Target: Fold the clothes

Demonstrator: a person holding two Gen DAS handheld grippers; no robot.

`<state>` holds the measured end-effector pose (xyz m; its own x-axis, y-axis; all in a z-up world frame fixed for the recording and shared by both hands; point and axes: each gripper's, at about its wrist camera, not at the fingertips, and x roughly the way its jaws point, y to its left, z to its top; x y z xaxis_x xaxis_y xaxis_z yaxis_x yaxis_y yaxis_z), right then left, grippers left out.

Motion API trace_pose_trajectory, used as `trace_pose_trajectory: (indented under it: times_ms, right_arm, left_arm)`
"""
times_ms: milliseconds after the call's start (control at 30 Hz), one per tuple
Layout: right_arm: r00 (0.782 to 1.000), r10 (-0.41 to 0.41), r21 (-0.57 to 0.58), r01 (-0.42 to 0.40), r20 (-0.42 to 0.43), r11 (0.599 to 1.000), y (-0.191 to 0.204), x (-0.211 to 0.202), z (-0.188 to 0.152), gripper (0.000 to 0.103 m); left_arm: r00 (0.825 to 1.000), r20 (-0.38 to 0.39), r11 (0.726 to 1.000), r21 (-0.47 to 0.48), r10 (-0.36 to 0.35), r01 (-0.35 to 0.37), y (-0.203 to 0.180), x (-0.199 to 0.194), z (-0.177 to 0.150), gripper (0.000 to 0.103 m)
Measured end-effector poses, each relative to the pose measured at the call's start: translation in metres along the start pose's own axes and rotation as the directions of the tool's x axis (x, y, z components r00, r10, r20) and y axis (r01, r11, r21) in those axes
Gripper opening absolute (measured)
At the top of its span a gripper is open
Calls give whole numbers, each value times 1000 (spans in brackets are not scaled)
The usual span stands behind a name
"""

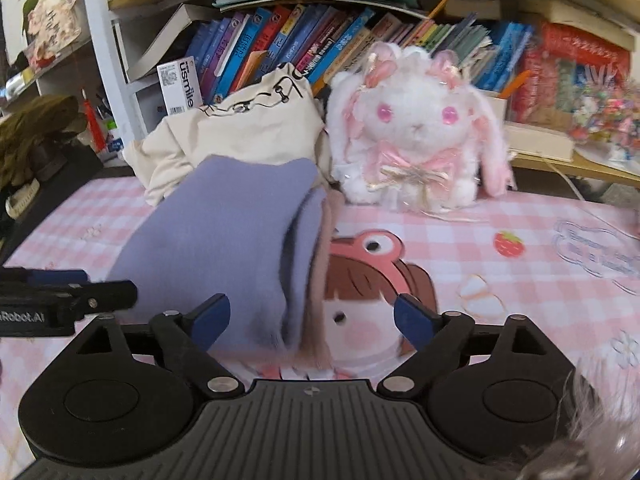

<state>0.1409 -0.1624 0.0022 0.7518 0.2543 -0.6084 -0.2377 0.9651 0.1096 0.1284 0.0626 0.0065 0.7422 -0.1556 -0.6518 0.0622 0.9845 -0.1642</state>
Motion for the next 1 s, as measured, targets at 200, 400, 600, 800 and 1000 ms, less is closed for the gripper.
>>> trace_pose_trajectory:
  times_ms: [200,400,600,800,1000]
  right_arm:
    - [999,-50,21,50,-14,999,-7,-27,-29,93]
    - [997,-60,50,63,-55,997,-15,-47,-51,95]
    - [995,-66,45,70,-81,997,-16,-59,-71,95]
    - [989,-114,51,119,-89,992,-18,-64,-87,98]
    - [989,-118,60,123,-85,991,-23,-65,-90,101]
  left_arm:
    - [997,47,997,-44,62,-60,-15,-24,-28,86]
    - [995,50,996,-23,85,-84,-29,-38,-49,89]
    - [991,48,991,-47,125,-123,-39,-48,-65,91]
    - [987,17,987,16,161,-162,-53,-48,-75,93]
    - [980,-4,980,30,197,-196,-57,-46,-78,99]
